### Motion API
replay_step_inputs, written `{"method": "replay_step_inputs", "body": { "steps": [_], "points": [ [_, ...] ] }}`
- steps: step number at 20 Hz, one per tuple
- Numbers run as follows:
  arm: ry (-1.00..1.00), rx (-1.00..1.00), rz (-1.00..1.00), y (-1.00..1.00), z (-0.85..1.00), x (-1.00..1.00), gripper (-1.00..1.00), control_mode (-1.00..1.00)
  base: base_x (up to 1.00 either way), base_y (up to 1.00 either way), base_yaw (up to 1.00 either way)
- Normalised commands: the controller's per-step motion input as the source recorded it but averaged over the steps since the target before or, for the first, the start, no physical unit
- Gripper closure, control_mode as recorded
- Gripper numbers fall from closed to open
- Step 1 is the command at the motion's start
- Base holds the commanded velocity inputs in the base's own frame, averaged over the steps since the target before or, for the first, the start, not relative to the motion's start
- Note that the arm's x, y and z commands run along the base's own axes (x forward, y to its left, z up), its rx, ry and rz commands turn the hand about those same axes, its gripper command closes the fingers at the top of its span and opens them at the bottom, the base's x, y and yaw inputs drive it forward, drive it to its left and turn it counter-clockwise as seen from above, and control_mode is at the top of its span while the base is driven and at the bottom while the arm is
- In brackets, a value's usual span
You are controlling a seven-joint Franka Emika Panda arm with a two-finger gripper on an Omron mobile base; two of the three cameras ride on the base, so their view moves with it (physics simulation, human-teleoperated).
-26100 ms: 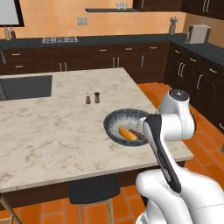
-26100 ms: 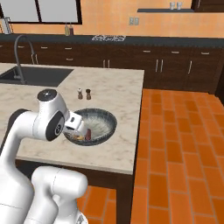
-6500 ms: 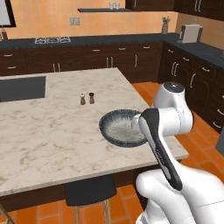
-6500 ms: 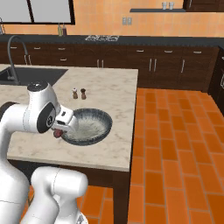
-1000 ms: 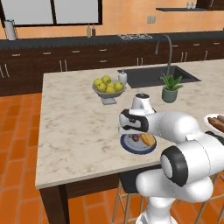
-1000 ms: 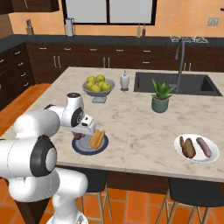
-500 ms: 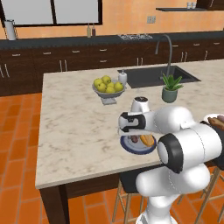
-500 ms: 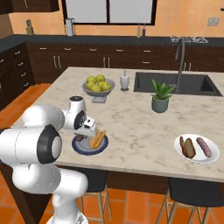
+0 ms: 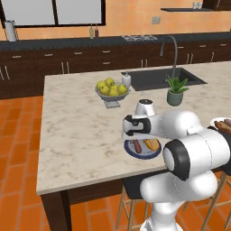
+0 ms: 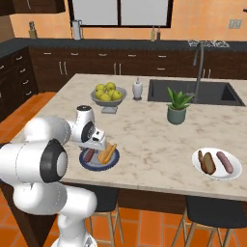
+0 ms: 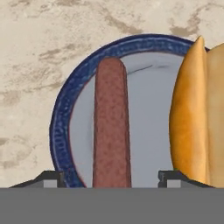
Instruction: Place one bun and one sausage from the bowl on each plate.
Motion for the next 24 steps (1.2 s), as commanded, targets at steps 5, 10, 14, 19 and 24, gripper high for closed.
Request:
{"method": "replay_step_inputs", "body": {
  "steps": [5, 10, 14, 19, 24],
  "points": [
    [-0.09, 0.0, 0.0, 0.0, 0.54, -0.34, -1.0, -1.0, 0.0, 0.0, 0.0],
    [-0.02, 0.0, 0.01, 0.0, 0.79, -0.76, -1.0, -1.0, 0.0, 0.0, 0.0],
    [0.0, 0.0, 0.02, 0.0, 0.81, -0.97, -1.0, -1.0, 0.0, 0.0, 0.0],
    [0.0, 0.0, 0.05, 0.0, 0.75, -0.91, -1.0, -1.0, 0.0, 0.0, 0.0],
    [0.0, 0.0, 0.04, 0.0, 0.87, -0.55, -1.0, -1.0, 0.0, 0.0, 0.0]
  ]
}}
